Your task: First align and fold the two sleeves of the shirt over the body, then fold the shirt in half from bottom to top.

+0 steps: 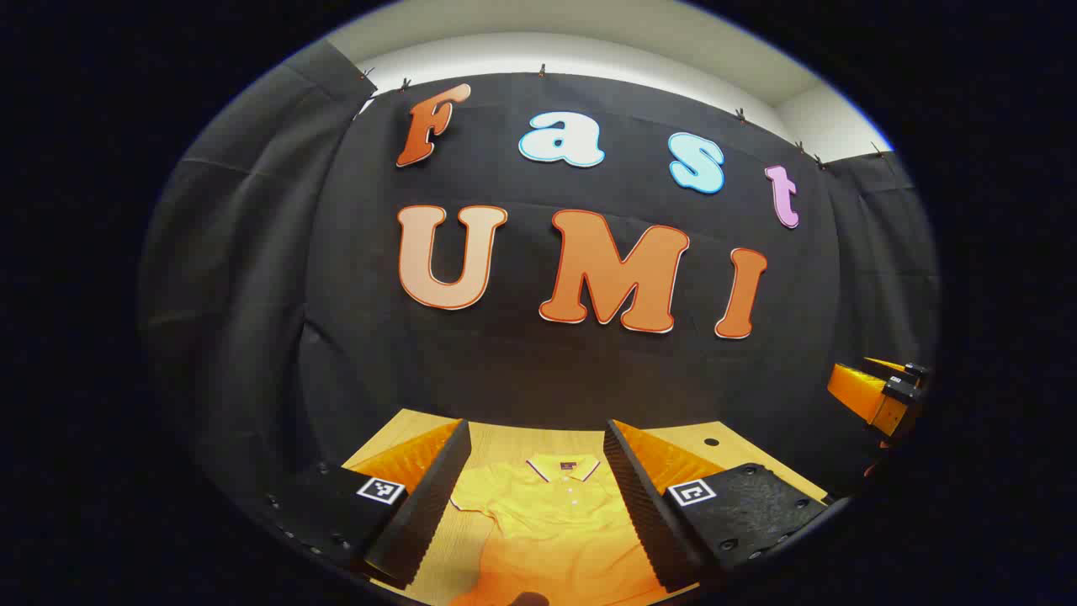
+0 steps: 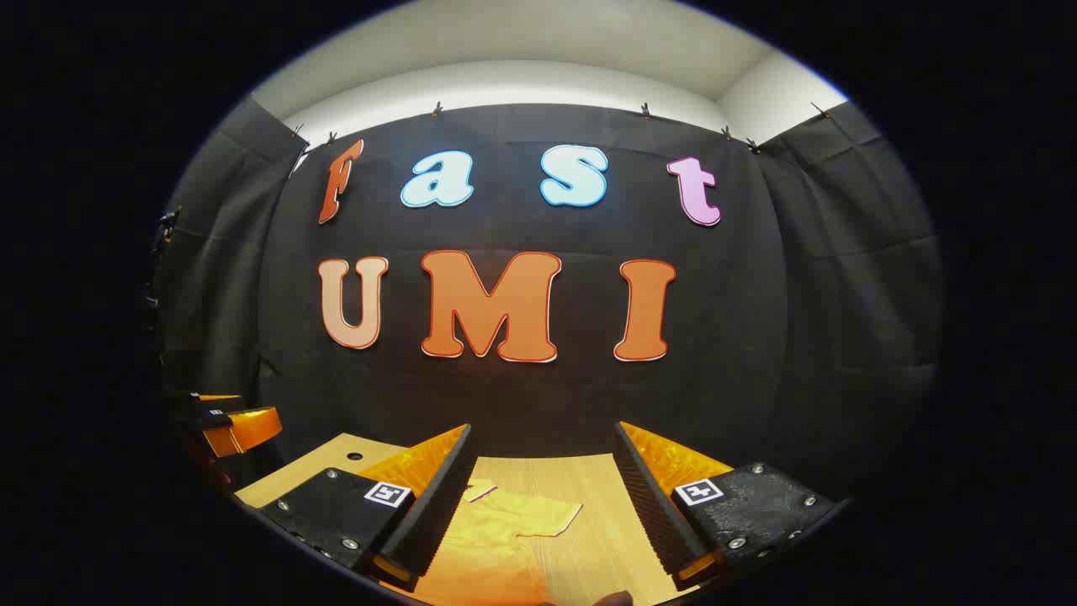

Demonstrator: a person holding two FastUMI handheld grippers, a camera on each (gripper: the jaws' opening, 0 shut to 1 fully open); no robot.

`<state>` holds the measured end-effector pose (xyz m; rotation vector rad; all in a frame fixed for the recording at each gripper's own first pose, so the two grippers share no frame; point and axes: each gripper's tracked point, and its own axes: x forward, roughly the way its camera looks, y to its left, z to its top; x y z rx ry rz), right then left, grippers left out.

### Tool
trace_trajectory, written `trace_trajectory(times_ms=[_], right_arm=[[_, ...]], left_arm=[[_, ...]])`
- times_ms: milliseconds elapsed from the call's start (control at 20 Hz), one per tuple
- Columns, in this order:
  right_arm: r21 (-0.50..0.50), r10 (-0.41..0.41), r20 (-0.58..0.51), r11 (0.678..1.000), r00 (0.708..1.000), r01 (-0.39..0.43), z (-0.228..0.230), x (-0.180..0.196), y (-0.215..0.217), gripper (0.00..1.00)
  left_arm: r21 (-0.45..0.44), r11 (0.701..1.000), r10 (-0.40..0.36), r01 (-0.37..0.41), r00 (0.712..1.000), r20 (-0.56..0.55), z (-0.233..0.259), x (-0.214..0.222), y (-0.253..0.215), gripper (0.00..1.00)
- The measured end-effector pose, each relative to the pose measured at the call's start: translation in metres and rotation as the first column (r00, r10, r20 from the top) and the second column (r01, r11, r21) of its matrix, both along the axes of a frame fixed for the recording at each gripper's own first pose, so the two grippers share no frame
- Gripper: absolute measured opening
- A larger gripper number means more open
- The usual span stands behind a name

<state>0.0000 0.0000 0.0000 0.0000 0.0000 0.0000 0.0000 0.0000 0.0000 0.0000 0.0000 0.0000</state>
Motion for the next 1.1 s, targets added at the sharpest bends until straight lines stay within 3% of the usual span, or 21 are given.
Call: trace_trajectory(times_ms=[600,800,1100], right_arm=[[0.032,0.079,0.002,0.996,0.997,-0.079,-0.009,0.042,0.003,0.98],[0.067,0.124,0.004,0.990,0.992,-0.124,-0.012,0.055,0.003,0.98],[0.051,0.121,-0.072,0.992,0.990,-0.117,-0.051,0.084,-0.012,0.98]], left_arm=[[-0.015,0.994,0.106,-0.106,0.994,-0.022,-0.016,0.027,-0.008,0.98],[-0.032,0.997,0.073,-0.074,0.997,-0.021,-0.017,0.037,-0.020,0.97],[-0.069,0.988,0.133,-0.136,0.990,-0.047,-0.031,0.044,-0.008,0.98]])
